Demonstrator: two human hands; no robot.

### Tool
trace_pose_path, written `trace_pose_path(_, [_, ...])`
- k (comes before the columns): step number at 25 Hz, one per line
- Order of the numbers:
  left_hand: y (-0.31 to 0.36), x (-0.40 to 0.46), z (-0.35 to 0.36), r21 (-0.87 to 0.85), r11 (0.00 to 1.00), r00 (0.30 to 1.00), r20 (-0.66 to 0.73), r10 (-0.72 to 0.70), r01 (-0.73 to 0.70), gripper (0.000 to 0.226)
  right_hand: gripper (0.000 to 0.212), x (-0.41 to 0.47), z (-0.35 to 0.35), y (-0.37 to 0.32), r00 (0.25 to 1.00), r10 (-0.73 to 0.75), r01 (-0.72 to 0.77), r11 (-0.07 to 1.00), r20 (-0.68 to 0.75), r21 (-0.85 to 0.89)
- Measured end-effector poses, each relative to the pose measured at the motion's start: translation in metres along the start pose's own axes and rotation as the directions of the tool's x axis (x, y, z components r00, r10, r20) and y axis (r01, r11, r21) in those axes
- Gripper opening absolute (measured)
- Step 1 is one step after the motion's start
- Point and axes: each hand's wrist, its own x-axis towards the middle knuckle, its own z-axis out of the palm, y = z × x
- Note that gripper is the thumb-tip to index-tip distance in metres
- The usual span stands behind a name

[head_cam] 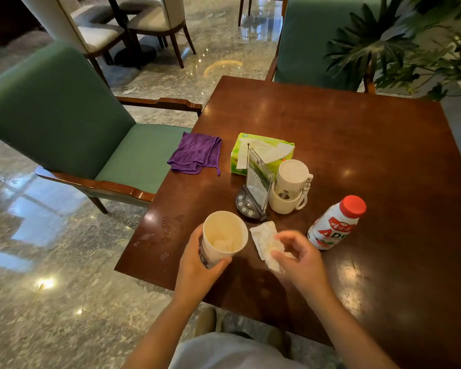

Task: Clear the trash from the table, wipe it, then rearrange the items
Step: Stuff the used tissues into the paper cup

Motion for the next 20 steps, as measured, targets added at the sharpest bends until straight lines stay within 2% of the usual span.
trace_pose_path(2, [0.003, 0.001, 0.003, -0.008, 1.000, 1.000, 0.009, 0.013, -0.013, 0.082, 0.040, 0.002, -0.004, -0.027, 0.996, -0.081, 0.086, 0.982, -0.038, 0.170])
trace_pose_path(3, [0.005, 0.002, 0.005, -0.015, 1.000, 1.000, 0.013, 0.022, -0.021, 0.081, 0.039, 0.003, -0.001, -0.038, 0.989, -0.140, 0.145, 0.979, -0.044, 0.140])
trace_pose_path(5, [0.011, 0.004, 0.009, -0.030, 0.999, 0.999, 0.020, 0.043, -0.042, 0.080, 0.028, 0.003, 0.011, -0.052, 0.953, -0.294, 0.287, 0.953, -0.076, -0.097])
trace_pose_path(7, [0.018, 0.005, 0.012, -0.045, 0.997, 0.998, 0.022, 0.067, -0.066, 0.078, 0.018, 0.004, 0.026, -0.058, 0.885, -0.456, 0.409, 0.857, -0.091, -0.314])
trace_pose_path(8, [0.021, 0.005, 0.013, -0.056, 0.995, 0.996, 0.020, 0.081, -0.080, 0.077, 0.016, 0.004, 0.032, -0.059, 0.862, -0.504, 0.448, 0.810, -0.060, -0.378])
trace_pose_path(10, [0.024, 0.007, 0.013, -0.068, 0.993, 0.995, 0.020, 0.101, -0.100, 0.075, 0.017, 0.004, 0.039, -0.059, 0.837, -0.539, 0.523, 0.733, 0.098, -0.434])
trace_pose_path(12, [0.025, 0.008, 0.011, -0.066, 0.993, 0.995, 0.026, 0.100, -0.098, 0.073, 0.034, 0.000, 0.041, -0.054, 0.812, -0.506, 0.581, 0.653, 0.290, -0.486])
trace_pose_path(14, [0.021, 0.008, 0.009, -0.059, 0.994, 0.995, 0.032, 0.096, -0.094, 0.074, 0.046, -0.003, 0.038, -0.048, 0.783, -0.493, 0.622, 0.596, 0.379, -0.508])
trace_pose_path(15, [0.019, 0.007, 0.008, -0.053, 0.995, 0.995, 0.030, 0.091, -0.089, 0.076, 0.047, -0.004, 0.035, -0.044, 0.773, -0.514, 0.634, 0.599, 0.372, -0.489])
trace_pose_path(17, [0.014, 0.006, 0.008, -0.045, 0.997, 0.998, 0.015, 0.064, -0.063, 0.080, 0.044, -0.002, 0.028, -0.028, 0.768, -0.582, 0.631, 0.616, 0.267, -0.471])
trace_pose_path(19, [0.010, 0.004, 0.007, -0.044, 0.998, 0.999, -0.001, 0.038, -0.038, 0.083, 0.035, 0.008, 0.019, -0.006, 0.809, -0.575, 0.527, 0.616, 0.123, -0.586])
trace_pose_path(20, [0.008, 0.003, 0.007, -0.040, 0.999, 1.000, -0.005, 0.030, -0.030, 0.084, 0.034, 0.016, 0.016, 0.007, 0.860, -0.502, 0.424, 0.607, 0.089, -0.673])
